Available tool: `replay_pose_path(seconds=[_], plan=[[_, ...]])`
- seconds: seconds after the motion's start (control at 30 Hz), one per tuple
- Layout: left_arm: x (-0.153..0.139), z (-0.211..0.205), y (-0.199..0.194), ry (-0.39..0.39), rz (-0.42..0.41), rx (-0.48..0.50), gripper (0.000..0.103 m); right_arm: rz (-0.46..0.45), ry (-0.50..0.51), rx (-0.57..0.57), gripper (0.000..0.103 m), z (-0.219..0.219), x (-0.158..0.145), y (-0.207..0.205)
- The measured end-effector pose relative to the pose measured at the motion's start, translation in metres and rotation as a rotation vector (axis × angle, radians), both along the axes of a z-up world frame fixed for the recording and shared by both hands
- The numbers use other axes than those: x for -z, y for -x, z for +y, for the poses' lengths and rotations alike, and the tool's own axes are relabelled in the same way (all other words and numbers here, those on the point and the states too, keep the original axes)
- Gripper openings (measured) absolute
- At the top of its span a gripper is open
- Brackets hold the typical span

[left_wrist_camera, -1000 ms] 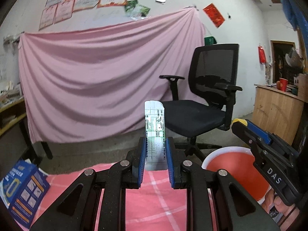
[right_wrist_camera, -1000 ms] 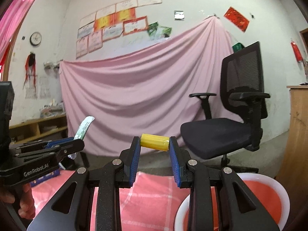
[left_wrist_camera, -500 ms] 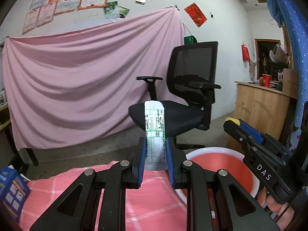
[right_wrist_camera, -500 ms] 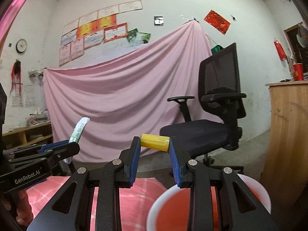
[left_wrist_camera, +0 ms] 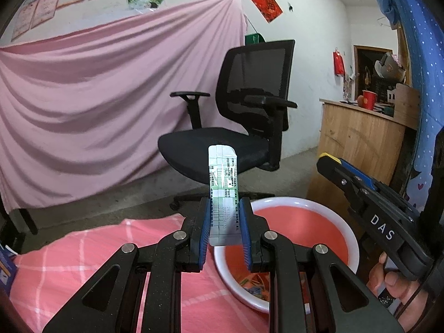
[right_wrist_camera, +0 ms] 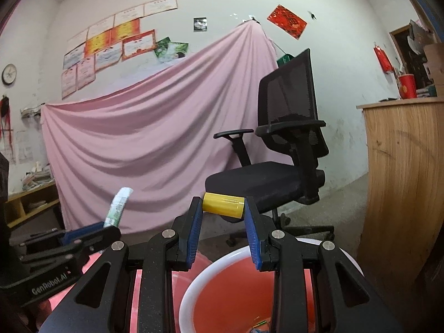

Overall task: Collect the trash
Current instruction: 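Carry tube and battery over the orange bin and open both tools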

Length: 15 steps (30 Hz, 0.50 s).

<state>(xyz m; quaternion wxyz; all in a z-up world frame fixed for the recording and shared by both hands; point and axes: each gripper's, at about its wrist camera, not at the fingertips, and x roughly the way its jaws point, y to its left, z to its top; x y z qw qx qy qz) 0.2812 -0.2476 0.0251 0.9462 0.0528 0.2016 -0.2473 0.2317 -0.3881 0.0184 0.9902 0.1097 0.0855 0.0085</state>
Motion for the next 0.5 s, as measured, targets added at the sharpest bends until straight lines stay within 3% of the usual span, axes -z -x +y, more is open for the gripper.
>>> replay_pose_path(seconds=[0.3, 0.5], plan=[[0.015, -0.013, -0.011, 0.006, 0.089, 0.032, 0.018, 0.050, -0.024, 0.016, 0.028, -0.008, 0.004, -0.005], [0.022, -0.016, -0.013, -0.006, 0.120, 0.037, 0.018, 0.068, -0.041, 0.026, 0.034, -0.012, 0.006, -0.005]])
